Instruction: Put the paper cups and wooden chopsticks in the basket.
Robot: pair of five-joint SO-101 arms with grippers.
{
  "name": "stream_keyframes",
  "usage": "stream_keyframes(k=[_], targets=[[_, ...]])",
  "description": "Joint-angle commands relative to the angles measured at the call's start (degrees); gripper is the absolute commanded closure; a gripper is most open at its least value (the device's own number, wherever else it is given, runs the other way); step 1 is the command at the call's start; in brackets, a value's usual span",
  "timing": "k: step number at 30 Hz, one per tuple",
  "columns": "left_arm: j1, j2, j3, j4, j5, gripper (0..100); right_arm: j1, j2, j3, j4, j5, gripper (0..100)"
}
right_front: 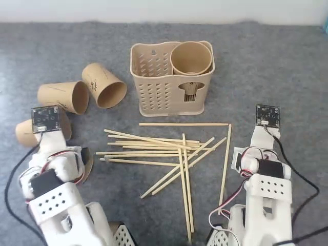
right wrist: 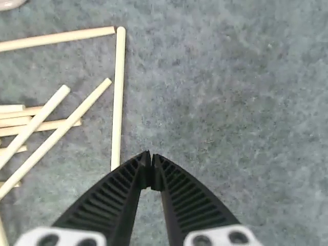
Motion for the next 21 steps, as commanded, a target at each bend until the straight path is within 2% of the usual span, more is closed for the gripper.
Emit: stream_keyframes(k=[1, 5, 10, 14, 16, 21], targets=[[-1.2, -1.1, -2.6, 0.5, -5.4, 74, 0.3, -1.4, -0.4, -1.3, -0.8, 99.1], [-1.0, -1.1, 0.0, -2.2, -8.7, 74, 0.3, -1.4, -0.4, -1.2, -0.8, 99.1], [-1.2, -1.1, 9.4, -16.3, -9.2, 74, 0.3, -1.4, -0.4, -1.2, -0.7, 99.1], [-1.2, -1.1, 14.1, -21.4, -9.1, 74, 0.3, -1.4, -0.4, -1.2, -0.7, 99.1], [-1.1, -1.1, 14.4, -21.6, -8.9, 77, 0.3, -1.4, -0.4, -1.2, -0.7, 99.1], [-1.0, -1.1, 11.9, -21.4, -8.8, 97, 0.3, -1.4, -0.4, -1.2, -0.6, 99.1]])
